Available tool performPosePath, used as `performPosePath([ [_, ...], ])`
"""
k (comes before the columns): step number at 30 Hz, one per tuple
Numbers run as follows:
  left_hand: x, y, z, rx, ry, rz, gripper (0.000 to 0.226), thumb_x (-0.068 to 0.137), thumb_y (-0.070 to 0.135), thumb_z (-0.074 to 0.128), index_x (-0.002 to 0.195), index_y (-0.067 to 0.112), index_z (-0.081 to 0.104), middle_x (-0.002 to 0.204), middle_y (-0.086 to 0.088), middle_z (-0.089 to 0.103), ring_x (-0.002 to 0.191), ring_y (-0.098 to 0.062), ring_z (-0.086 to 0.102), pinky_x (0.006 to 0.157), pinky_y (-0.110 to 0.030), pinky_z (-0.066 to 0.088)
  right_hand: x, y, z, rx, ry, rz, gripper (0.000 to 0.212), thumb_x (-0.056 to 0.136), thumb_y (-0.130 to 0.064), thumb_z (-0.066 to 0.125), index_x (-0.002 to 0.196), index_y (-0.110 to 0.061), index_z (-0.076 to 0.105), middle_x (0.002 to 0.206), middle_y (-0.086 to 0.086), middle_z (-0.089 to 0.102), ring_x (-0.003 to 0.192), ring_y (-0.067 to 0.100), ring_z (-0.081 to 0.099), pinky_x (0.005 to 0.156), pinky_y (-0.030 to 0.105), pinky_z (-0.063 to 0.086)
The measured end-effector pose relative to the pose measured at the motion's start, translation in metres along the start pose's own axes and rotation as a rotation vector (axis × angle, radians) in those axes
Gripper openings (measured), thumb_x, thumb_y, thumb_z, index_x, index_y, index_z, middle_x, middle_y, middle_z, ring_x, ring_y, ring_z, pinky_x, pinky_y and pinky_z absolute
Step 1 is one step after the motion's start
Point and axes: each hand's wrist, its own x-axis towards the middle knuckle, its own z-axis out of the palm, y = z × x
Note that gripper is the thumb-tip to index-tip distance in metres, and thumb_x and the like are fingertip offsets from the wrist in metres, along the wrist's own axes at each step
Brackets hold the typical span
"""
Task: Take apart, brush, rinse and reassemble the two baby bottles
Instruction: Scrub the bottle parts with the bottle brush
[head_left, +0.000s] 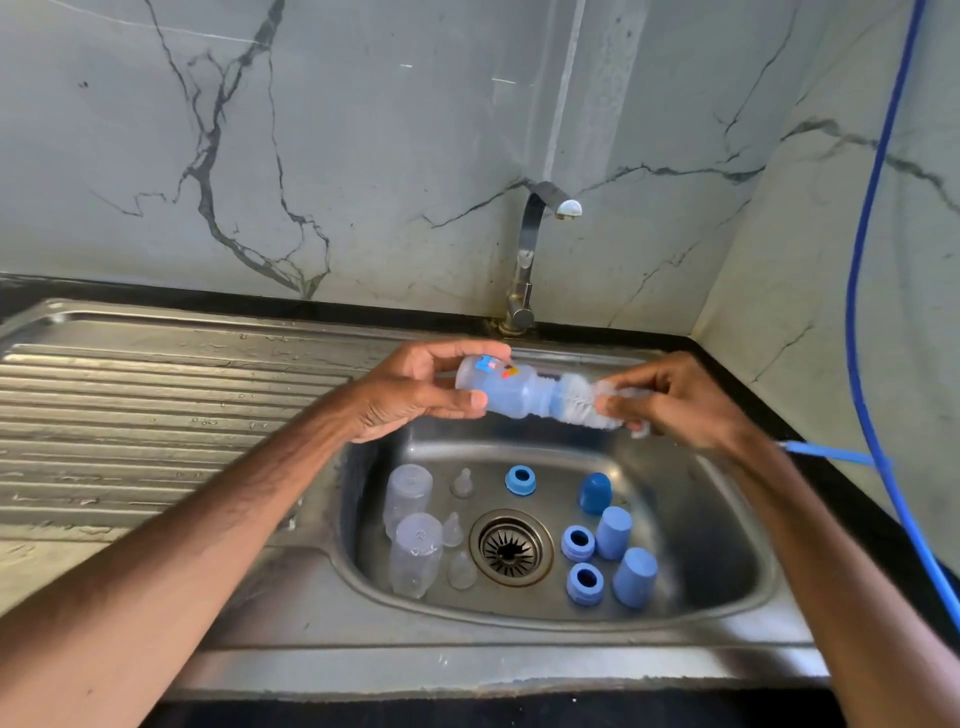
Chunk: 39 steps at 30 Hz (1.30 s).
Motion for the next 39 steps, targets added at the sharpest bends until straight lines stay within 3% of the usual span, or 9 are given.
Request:
performPosePath([
  [7,-0.005,0.004,-0.011,-0.023,-0.018,0.077,0.067,0.082,-0.012,0.074,0.143,0.008,0.057,0.149,-0.007,0.056,0.141,-0.031,0.049,0.108,-0.046,0.049,-0.003,-0.001,-0.005,0.214,-0.071,0.095,0.033,0.063,-0.029,0.085,0.091,-0.011,0.084,0.053,0.0,0.063,0.045,0.006,0.045,0.045,0.013,0.039],
  [14,-0.001,0.002,-0.01,-0.047,0.058,0.149,0.065,0.071,-0.015,0.079,0.13,0.01,0.069,0.142,-0.007,0.063,0.136,-0.027,0.055,0.103,-0.035,0.053,0.002,0.006,-0.004,0.25,-0.027,0.227,0.025,0.068,-0.027,0.086,0.088,-0.012,0.083,0.049,-0.004,0.051,0.04,0.004,0.039,0.039,0.013,0.028],
  [17,0.005,-0.005,0.004,-0.02,0.07,0.197,0.061,0.068,-0.018,0.081,0.123,0.008,0.072,0.14,-0.008,0.064,0.136,-0.023,0.055,0.102,-0.032,0.053,0.002,0.002,0.014,0.253,-0.056,0.298,0.007,0.087,-0.022,0.078,0.083,-0.018,0.082,0.054,-0.005,0.05,0.041,0.005,0.034,0.04,0.016,0.024],
  [23,0.006,-0.006,-0.004,0.016,0.184,0.198,0.069,0.071,-0.01,0.084,0.135,0.007,0.065,0.136,-0.005,0.067,0.129,-0.023,0.062,0.1,-0.026,0.052,0.008,0.007,0.011,0.352,-0.007,0.403,0.008,0.093,-0.023,0.069,0.094,-0.018,0.075,0.055,-0.008,0.042,0.044,0.008,0.024,0.041,0.021,0.019],
  [26,0.008,-0.006,0.004,0.049,0.117,0.162,0.067,0.075,-0.008,0.083,0.137,0.01,0.064,0.137,-0.005,0.067,0.13,-0.023,0.062,0.099,-0.027,0.054,0.007,0.003,0.02,0.251,0.039,0.325,0.011,0.093,-0.021,0.073,0.088,-0.02,0.082,0.055,-0.005,0.054,0.042,0.006,0.035,0.04,0.019,0.029],
  [29,0.002,0.0,-0.009,0.021,0.152,0.115,0.064,0.079,-0.002,0.083,0.138,0.018,0.064,0.134,-0.006,0.068,0.126,-0.025,0.064,0.094,-0.031,0.057,0.008,0.007,0.002,0.066,0.141,0.077,0.02,0.091,-0.019,0.077,0.081,-0.035,0.083,0.071,-0.015,0.074,0.053,-0.002,0.055,0.06,0.022,0.045],
  [33,0.0,-0.008,-0.006,-0.004,0.077,-0.037,0.051,0.087,0.012,0.081,0.135,0.021,0.066,0.132,-0.01,0.069,0.122,-0.03,0.066,0.089,-0.043,0.061,0.002,-0.001,0.018,-0.437,0.134,-0.256,0.022,0.087,-0.04,0.08,0.103,-0.053,0.075,0.099,-0.037,0.071,0.083,-0.012,0.068,0.072,0.015,0.051],
  [35,-0.002,-0.006,-0.014,-0.041,0.084,-0.063,0.049,0.087,0.021,0.081,0.134,0.02,0.067,0.133,-0.009,0.068,0.123,-0.031,0.066,0.09,-0.042,0.061,0.0,-0.001,0.008,-0.333,0.087,-0.285,0.027,0.087,-0.036,0.081,0.1,-0.058,0.073,0.096,-0.04,0.07,0.086,-0.01,0.07,0.074,0.019,0.057],
  [39,-0.004,-0.005,-0.016,-0.041,0.041,-0.075,0.051,0.089,0.02,0.077,0.138,0.019,0.063,0.138,-0.01,0.065,0.126,-0.03,0.063,0.095,-0.044,0.059,-0.001,0.001,0.003,-0.24,0.03,-0.265,0.023,0.088,-0.026,0.082,0.105,-0.041,0.079,0.102,-0.023,0.077,0.092,-0.002,0.074,0.086,0.034,0.062],
])
